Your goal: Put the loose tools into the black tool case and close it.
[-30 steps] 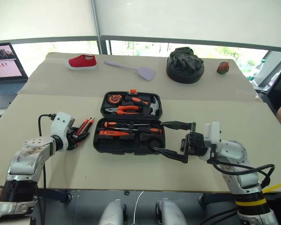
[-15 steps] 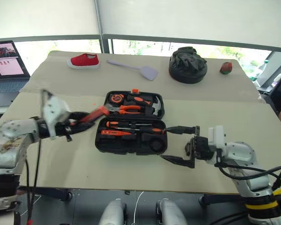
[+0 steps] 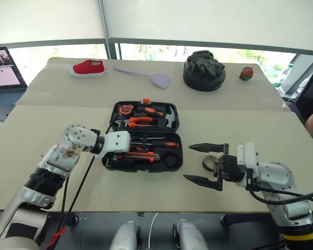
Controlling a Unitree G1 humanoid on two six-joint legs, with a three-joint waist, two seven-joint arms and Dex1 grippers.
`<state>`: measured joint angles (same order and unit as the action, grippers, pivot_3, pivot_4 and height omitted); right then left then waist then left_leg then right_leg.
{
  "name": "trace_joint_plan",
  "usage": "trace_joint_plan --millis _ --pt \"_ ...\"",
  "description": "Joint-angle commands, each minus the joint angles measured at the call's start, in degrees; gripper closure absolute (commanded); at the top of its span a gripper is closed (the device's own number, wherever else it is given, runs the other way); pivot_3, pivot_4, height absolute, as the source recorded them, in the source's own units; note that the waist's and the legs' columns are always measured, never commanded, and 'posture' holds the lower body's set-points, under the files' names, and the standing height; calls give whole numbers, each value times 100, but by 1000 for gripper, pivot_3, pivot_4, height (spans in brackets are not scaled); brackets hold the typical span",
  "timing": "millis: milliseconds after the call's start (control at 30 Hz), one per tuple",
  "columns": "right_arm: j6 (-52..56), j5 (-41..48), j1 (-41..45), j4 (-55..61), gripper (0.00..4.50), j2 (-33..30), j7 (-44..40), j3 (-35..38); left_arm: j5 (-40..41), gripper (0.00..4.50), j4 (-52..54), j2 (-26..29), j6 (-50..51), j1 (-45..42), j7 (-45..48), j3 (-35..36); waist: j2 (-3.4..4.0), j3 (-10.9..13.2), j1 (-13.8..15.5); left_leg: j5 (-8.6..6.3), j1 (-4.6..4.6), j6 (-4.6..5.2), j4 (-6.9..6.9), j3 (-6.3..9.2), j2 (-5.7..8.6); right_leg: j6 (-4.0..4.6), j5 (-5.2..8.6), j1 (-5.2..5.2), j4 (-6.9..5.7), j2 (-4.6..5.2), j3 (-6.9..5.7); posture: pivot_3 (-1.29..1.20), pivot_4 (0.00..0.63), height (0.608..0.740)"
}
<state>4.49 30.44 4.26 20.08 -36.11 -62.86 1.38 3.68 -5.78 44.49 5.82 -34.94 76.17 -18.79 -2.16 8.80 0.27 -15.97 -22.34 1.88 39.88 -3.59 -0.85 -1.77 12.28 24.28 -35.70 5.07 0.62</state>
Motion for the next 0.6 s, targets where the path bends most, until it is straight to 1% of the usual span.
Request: trace_joint_plan --millis 33,200,367,400,433,600 --pt "14 84 22 193 0 -22 99 155 -29 2830 67 14 30 -89 205 -38 0 0 -1 0 1 0 0 0 0 0 0 0 -1 0 1 0 150 740" --pt "1 81 73 143 0 -13 142 135 -146 2830 209 52 257 -21 232 -93 0 0 5 0 1 0 0 1 -1 0 0 0 -3 -1 0 0 150 740" --pt "-4 76 138 68 0 32 162 93 -53 2830 430 -13 826 70 228 -87 0 0 9 0 2 1 1 1 0 -1 1 -1 -3 -1 1 0 150 740" --pt "-6 74 142 58 0 36 161 86 -32 2035 480 -29 929 85 218 -81 0 0 9 0 2 1 1 2 0 -1 1 -1 -3 -1 0 0 150 740" --pt "-3 75 146 45 0 41 159 77 -59 1832 486 -73 963 89 101 -46 0 0 10 0 3 1 1 2 -1 -1 1 -1 -4 0 1 0 150 740" --pt "22 98 163 -10 0 74 158 53 319 326 532 -248 697 117 40 332 0 0 25 -1 2 3 1 3 -1 -4 3 -1 -4 3 0 0 150 740"
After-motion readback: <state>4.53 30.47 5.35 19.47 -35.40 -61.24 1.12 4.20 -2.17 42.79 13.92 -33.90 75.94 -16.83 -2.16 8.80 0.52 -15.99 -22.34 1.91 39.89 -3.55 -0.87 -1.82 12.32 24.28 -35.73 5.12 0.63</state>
